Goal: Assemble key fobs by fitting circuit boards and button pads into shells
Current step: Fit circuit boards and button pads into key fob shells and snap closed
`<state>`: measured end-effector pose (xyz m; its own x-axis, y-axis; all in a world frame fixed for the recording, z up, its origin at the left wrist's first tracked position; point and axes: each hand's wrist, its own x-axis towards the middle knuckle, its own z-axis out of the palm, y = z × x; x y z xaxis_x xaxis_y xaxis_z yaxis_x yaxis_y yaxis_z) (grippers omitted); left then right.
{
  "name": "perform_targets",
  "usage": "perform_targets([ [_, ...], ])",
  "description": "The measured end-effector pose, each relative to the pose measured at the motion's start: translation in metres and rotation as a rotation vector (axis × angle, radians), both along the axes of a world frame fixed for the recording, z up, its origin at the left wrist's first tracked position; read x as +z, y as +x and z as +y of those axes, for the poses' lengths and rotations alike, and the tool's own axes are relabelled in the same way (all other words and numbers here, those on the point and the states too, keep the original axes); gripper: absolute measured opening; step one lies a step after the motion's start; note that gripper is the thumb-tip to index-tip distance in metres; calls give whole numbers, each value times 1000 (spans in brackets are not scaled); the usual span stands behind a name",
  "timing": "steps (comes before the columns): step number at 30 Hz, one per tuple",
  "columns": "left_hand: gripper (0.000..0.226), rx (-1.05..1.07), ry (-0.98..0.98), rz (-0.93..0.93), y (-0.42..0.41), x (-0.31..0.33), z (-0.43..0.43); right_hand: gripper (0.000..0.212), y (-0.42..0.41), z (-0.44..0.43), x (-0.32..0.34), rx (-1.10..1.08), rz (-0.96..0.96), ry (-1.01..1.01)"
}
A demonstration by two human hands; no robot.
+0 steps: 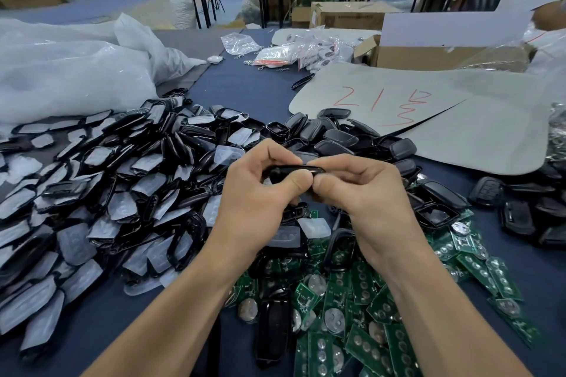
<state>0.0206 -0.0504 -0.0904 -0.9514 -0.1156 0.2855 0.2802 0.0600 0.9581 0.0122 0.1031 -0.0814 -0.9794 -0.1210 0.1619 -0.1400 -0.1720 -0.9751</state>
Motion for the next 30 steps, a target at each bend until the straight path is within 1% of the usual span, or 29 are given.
perform_targets([
  [1,16,-5,25,-1,0,1,-1,31,0,1,0,6,18,32],
  [3,24,-37,46,-3,0,2,-2,36,0,1,0,-50,78,99],
  [5,38,-60,18,3,0,3,-3,38,-1,1,-1,-136,145,149],
  [7,46,-56,-2,12,-1,3,-4,36,-2,1,-1,-194,207,196],
  [12,49,-26,17,36,-1,4,-4,36,-3,1,-3,-218,235,187],
  [16,48,-16,33,58,0,5,-3,34,-4,2,-5,-204,207,173],
  [18,44,-3,43,49,0,5,-2,29,-4,3,-6,-195,156,222],
  [19,41,2,63,37,1,5,-2,27,-5,3,-7,-176,94,209],
  [21,43,-20,119,1,1,6,-3,20,-3,2,-6,-57,-94,19],
  [23,54,-75,154,-28,1,6,-4,14,-3,0,-4,51,-255,-160],
  [26,57,-80,133,-35,1,6,-4,17,-4,0,-1,178,-400,-252],
  [29,53,-62,102,-41,2,6,-4,24,-4,2,-1,305,-520,-347],
  [30,52,-61,103,-52,2,7,-5,23,-3,2,-1,349,-541,-362],
])
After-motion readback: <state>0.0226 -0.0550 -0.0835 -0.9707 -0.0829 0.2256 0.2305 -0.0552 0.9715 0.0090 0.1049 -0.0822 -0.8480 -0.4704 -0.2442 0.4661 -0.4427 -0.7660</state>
